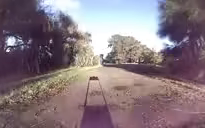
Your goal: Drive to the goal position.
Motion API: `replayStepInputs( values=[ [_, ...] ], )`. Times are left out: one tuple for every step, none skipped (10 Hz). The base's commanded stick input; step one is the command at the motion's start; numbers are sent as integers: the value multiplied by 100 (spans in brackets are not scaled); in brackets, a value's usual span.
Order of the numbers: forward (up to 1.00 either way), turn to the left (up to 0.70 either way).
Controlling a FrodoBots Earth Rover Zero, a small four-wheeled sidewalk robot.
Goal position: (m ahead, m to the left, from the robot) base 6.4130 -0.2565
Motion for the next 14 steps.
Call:
replayStepInputs(
  values=[
    [100,0],
    [100,0],
    [100,0],
    [100,0],
    [100,0],
    [100,0],
    [100,0],
    [100,0],
    [100,0],
    [100,0],
    [100,0],
    [100,0],
    [100,0],
    [100,0]
  ],
)
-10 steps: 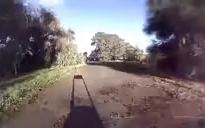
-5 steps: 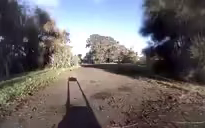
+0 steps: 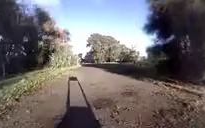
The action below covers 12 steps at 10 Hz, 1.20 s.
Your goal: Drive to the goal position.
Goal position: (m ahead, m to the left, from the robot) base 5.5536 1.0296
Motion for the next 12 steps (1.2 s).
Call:
replayStepInputs(
  values=[
    [100,0],
    [100,0],
    [100,0],
    [100,0],
    [100,0],
    [100,0],
    [100,0],
    [100,0],
    [100,0],
    [100,0],
    [100,0],
    [100,0]
  ],
)
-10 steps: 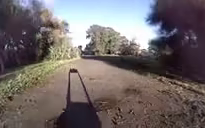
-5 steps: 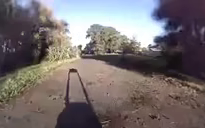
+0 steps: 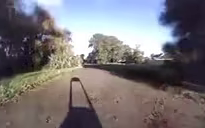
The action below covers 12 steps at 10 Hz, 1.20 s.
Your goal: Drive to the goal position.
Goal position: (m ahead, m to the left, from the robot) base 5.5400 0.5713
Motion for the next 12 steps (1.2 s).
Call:
replayStepInputs(
  values=[
    [100,0],
    [100,0],
    [100,0],
    [100,0],
    [100,0],
    [100,0],
    [100,0],
    [100,0],
    [100,0],
    [100,0],
    [100,0],
    [100,0]
  ],
)
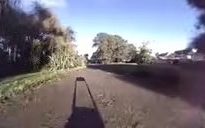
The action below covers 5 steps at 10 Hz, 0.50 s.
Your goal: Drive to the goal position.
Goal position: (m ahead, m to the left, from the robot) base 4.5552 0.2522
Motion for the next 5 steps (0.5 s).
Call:
replayStepInputs(
  values=[
    [100,0],
    [100,0],
    [100,0],
    [100,0],
    [100,0]
  ],
)
